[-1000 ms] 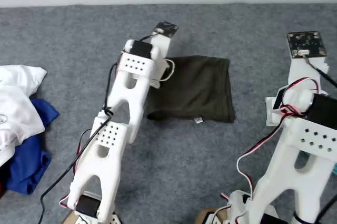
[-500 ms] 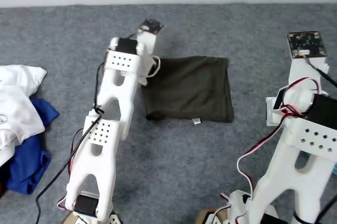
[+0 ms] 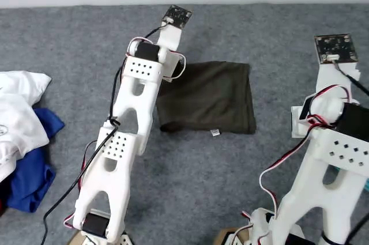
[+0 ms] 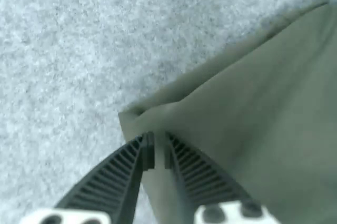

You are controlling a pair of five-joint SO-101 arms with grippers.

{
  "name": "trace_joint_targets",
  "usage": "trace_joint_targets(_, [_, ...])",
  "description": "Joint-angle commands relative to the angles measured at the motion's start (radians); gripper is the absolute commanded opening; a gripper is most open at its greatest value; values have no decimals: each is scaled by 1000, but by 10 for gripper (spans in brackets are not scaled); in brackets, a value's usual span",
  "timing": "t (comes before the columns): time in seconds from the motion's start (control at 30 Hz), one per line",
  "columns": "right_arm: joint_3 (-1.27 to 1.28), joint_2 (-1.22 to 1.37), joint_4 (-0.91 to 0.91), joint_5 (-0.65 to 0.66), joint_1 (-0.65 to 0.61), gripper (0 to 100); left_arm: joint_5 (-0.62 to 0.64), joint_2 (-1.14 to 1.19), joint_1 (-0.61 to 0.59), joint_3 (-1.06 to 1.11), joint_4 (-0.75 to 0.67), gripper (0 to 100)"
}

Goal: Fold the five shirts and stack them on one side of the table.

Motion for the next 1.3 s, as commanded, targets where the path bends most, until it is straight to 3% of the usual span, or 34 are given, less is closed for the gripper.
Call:
trace_joint_targets(0.0, [-9, -35, -5, 9, 10, 25, -5, 12, 2, -33, -58, 48])
trace_joint_targets(0.27, [-9, -35, -5, 9, 10, 25, -6, 40, -75, -35, -49, 48])
trace_joint_targets(0.67, [-9, -35, -5, 9, 10, 25, -86, 37, -155, -108, 104, 44])
trace_joint_targets(0.9, [-9, -35, -7, 9, 10, 25, -84, 29, -61, -407, 292, 47])
trace_joint_targets(1.27, [-8, -35, -7, 9, 12, 25, 11, -150, 126, -16, 295, 43])
